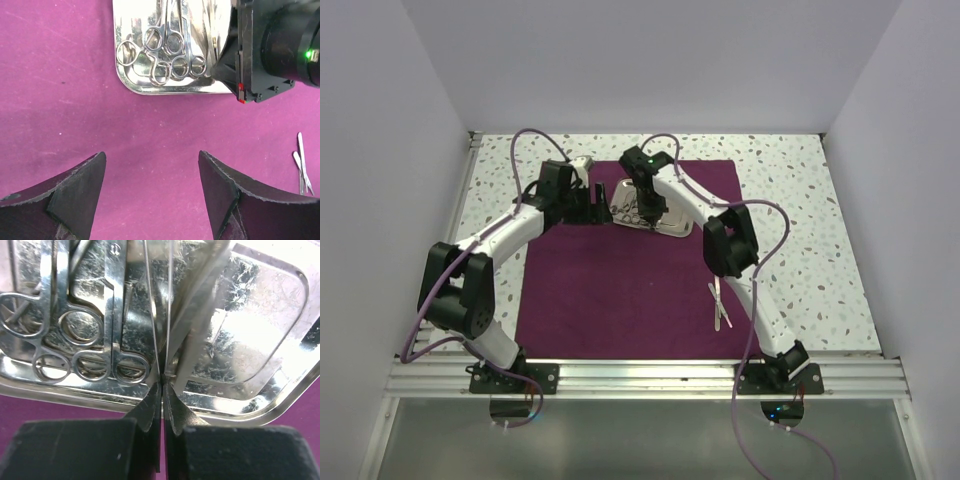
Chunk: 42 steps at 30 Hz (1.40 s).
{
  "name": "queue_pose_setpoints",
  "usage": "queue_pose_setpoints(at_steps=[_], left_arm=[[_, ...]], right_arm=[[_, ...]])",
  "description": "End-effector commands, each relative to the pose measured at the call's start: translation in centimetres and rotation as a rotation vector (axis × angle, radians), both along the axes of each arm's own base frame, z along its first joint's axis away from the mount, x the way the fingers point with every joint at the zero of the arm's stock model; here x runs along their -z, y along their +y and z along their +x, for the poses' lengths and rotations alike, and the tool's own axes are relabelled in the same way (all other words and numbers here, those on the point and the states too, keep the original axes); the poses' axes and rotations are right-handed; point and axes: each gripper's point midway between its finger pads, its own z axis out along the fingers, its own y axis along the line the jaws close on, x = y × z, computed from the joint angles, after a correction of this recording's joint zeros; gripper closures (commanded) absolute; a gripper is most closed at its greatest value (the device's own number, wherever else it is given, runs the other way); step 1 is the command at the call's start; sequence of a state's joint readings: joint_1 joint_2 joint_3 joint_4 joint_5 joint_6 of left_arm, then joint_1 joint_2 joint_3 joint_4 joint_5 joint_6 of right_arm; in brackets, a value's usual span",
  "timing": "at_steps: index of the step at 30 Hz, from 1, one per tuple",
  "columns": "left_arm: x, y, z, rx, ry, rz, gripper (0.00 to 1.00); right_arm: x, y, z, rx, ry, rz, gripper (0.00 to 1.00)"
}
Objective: Open and lay out the surgical kit
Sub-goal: Pick up the medical item from the container, then place the medical item in the surgical kit.
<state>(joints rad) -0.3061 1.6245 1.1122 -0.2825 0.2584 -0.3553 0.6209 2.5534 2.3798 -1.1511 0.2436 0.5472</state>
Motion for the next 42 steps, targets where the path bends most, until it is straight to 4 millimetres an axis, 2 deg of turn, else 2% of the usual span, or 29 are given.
queue_pose_setpoints(at_steps=[1,5,8,9,11,12,14,16,19,20,22,23,24,25,26,27,28,29,30,31,32,33,35,36,38,39,40,42], left_arm=[[-1.7,0.0,1.0,0.004,-0.070,-0.027,0.22],[-1.5,0.1,1.0,0.003,-0.065,-0.020,0.22],[-1.6,0.2,1.0,0.001,-0.061,-0.012,0.22],[-1.8,0.2,1.2,-0.001,-0.066,-0.010,0.22],[-1.9,0.3,1.3,-0.003,-0.063,-0.005,0.22],[-2.1,0.2,1.5,-0.004,-0.068,-0.005,0.22],[-2.3,0.3,1.6,-0.008,-0.066,-0.002,0.22],[-2.8,0.3,1.9,-0.013,-0.076,-0.005,0.22],[-3.5,0.3,2.3,-0.022,-0.086,-0.005,0.23],[-3.5,0.3,2.3,-0.024,-0.085,-0.002,0.22],[-4.0,0.3,2.6,-0.029,-0.093,-0.003,0.23],[-4.2,0.3,2.8,-0.033,-0.095,-0.001,0.23],[-4.3,0.3,2.9,-0.039,-0.097,0.002,0.22],[-4.4,0.3,2.9,-0.039,-0.094,0.005,0.23],[-4.6,0.4,3.2,-0.046,-0.101,0.006,0.23],[-4.7,0.4,3.2,-0.049,-0.100,0.006,0.23],[-4.6,0.4,3.3,-0.054,-0.097,0.009,0.23],[-4.8,0.3,3.4,-0.056,-0.099,0.006,0.23],[-4.8,0.4,3.5,-0.060,-0.096,0.007,0.23],[-4.8,0.1,3.6,-0.059,-0.097,0.009,0.23],[-4.7,0.1,3.6,-0.064,-0.093,0.009,0.23],[-4.6,0.0,3.7,-0.064,-0.090,0.011,0.23],[-4.5,-0.2,4.0,-0.069,-0.085,0.016,0.23],[-4.4,-0.3,4.1,-0.071,-0.082,0.016,0.23],[-4.4,-0.8,4.6,-0.073,-0.081,0.011,0.23],[-4.4,-0.9,4.7,-0.073,-0.077,0.009,0.23],[-4.0,-1.1,5.0,-0.074,-0.069,0.012,0.23],[-4.7,-1.6,5.6,-0.078,-0.073,0.002,0.24]], right_arm=[[3.2,-1.8,-1.8,0.003,0.079,-0.079,1.00],[1.2,-2.1,-1.0,-0.001,0.032,-0.075,1.00],[-1.7,-2.0,-0.1,0.005,-0.025,-0.038,1.00],[-3.4,-1.9,0.3,0.007,-0.057,-0.016,1.00],[-5.3,-2.0,0.7,0.014,-0.092,0.009,1.00],[-6.9,-1.9,0.8,0.014,-0.121,0.028,1.00],[-8.5,-2.1,1.0,0.012,-0.149,0.044,1.00],[-10.6,-2.2,0.8,0.011,-0.184,0.068,1.00],[-12.0,-2.5,0.3,0.004,-0.197,0.092,1.00],[-13.6,-2.4,0.1,0.000,-0.222,0.123,1.00],[-13.8,-2.8,-0.6,-0.008,-0.213,0.126,1.00],[-15.0,-2.9,-1.2,-0.017,-0.224,0.146,1.00],[-15.2,-3.0,-1.7,-0.025,-0.218,0.152,1.00],[-14.3,-3.6,-2.8,-0.037,-0.183,0.138,1.00],[-15.5,-3.5,-3.6,-0.051,-0.194,0.177,1.00],[-15.5,-3.5,-4.5,-0.063,-0.183,0.196,1.00],[-13.4,-4.3,-6.3,-0.072,-0.120,0.178,1.00],[-13.1,-4.2,-6.8,-0.083,-0.125,0.197,1.00],[-14.3,-4.1,-8.2,-0.104,-0.130,0.256,1.00],[-11.8,-4.9,-10.0,-0.113,-0.074,0.247,1.00],[-11.4,-5.2,-11.2,-0.122,-0.056,0.259,1.00],[-9.9,-6.4,-13.6,-0.126,-0.007,0.251,1.00],[-8.6,-6.8,-15.9,-0.147,0.041,0.284,1.00],[-7.3,-7.5,-18.5,-0.159,0.105,0.300,1.00],[-6.2,-7.6,-20.2,-0.171,0.135,0.332,1.00],[-4.8,-8.2,-21.9,-0.165,0.183,0.332,1.00],[-4.8,-8.0,-22.7,-0.174,0.199,0.361,1.00],[-3.7,-8.1,-24.1,-0.179,0.242,0.378,1.00]])
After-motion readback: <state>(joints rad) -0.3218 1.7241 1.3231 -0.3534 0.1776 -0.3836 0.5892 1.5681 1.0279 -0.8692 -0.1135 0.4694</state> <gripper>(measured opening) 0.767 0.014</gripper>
